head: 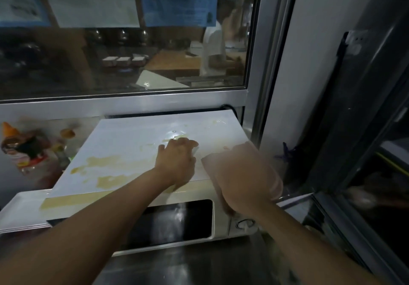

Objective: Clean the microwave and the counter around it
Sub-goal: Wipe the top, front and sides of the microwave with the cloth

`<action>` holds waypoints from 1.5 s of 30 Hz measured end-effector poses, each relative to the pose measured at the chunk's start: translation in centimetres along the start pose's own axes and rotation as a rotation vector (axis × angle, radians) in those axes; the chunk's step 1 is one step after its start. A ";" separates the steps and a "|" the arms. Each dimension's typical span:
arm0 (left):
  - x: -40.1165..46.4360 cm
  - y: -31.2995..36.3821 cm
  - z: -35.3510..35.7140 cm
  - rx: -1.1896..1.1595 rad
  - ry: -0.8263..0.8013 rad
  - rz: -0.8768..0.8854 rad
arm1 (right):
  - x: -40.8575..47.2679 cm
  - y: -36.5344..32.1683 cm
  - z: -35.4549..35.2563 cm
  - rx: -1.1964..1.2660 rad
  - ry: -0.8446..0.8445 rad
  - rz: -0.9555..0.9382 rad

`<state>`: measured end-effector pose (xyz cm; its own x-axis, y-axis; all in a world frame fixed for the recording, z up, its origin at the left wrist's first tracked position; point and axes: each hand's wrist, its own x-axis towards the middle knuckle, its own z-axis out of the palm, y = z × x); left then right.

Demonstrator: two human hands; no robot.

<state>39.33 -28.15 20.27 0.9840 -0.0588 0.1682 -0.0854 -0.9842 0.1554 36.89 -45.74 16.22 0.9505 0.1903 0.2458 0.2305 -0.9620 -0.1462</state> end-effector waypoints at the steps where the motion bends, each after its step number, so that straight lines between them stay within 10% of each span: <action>1: 0.3 -0.3 0.2 0.017 -0.015 0.014 | 0.5 0.1 0.1 -0.011 -0.006 0.004; 18: 4.5 -5.3 -0.4 -0.021 -0.016 -0.001 | 11.1 0.4 0.1 0.015 -0.302 -0.099; 32: 7.7 -10.7 0.5 0.048 -0.092 -0.043 | 21.9 -1.1 2.8 -0.007 -0.230 -0.084; 45: 5.9 -13.0 -1.7 -0.221 -0.169 -0.033 | 15.0 -3.5 2.4 0.089 -0.281 -0.534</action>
<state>45.97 -15.45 20.87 0.9974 -0.0724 -0.0026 -0.0663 -0.9269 0.3695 50.85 -39.04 18.16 0.7144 0.6982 0.0466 0.6957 -0.7015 -0.1547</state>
